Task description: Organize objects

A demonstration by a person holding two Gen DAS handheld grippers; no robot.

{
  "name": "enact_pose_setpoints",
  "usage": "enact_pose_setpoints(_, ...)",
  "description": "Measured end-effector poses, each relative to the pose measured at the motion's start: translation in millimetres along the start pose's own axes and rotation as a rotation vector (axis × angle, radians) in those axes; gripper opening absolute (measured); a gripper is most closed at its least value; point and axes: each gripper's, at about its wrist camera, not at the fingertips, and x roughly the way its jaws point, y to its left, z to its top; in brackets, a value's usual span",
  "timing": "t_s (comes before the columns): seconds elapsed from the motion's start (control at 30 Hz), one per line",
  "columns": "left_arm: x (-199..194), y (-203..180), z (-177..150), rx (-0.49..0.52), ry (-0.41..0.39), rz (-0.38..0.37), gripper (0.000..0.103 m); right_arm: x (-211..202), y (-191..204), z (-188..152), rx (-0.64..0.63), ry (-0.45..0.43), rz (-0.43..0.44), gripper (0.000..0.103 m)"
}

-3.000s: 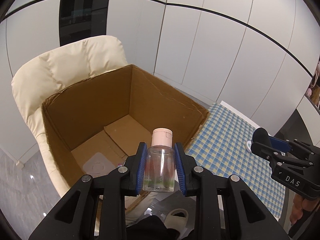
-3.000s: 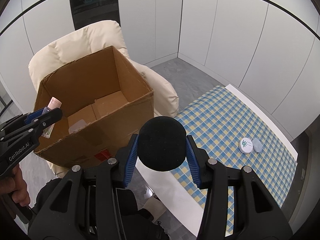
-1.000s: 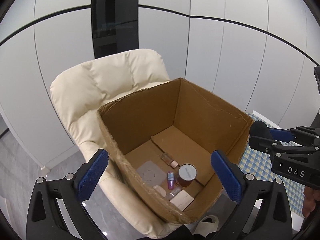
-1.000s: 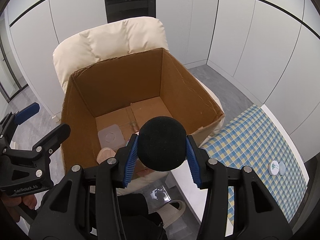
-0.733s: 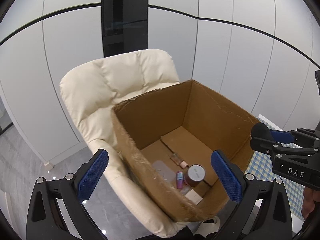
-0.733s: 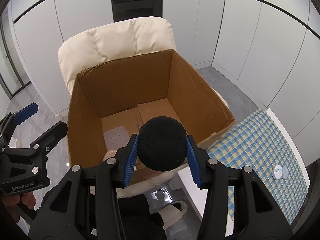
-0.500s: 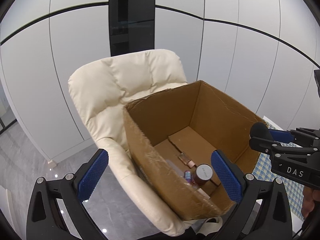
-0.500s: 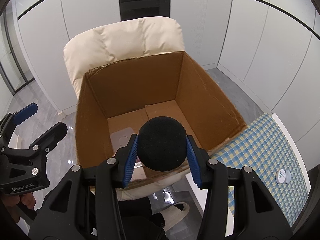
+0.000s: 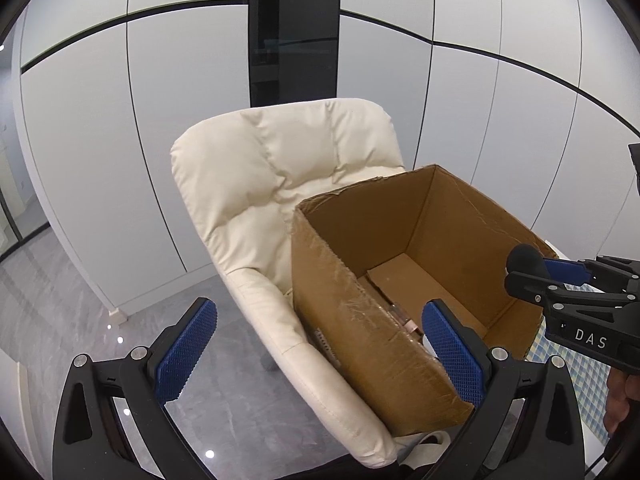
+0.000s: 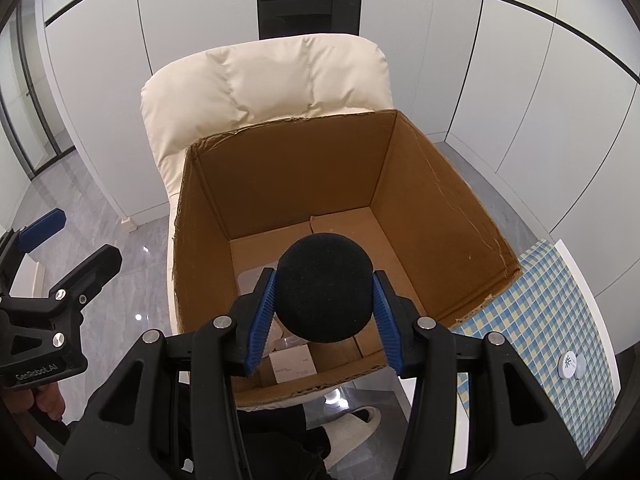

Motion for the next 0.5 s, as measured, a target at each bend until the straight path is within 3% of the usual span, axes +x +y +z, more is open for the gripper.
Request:
enact_pose_setpoints(0.23, -1.5, 8.9, -1.0, -0.012, 0.001, 0.014, 0.102, 2.5, 6.2, 4.6, -0.005, -0.006, -0.007, 0.055)
enact_pose_setpoints(0.33, -2.1, 11.3, -1.3, -0.015, 0.001, 0.020, 0.102, 2.4, 8.9, 5.3, -0.006, -0.012, -0.021, 0.067)
enact_pose_setpoints(0.4, -1.8, 12.3, -0.8, -0.019, 0.001, 0.022, 0.102, 2.4, 9.9, 5.8, -0.003, -0.013, -0.022, 0.082)
enact_pose_setpoints(0.5, -0.8, 12.5, -1.0, -0.023, 0.005, 0.021, 0.102, 1.1, 10.8, 6.3, -0.007, -0.020, -0.032, 0.091)
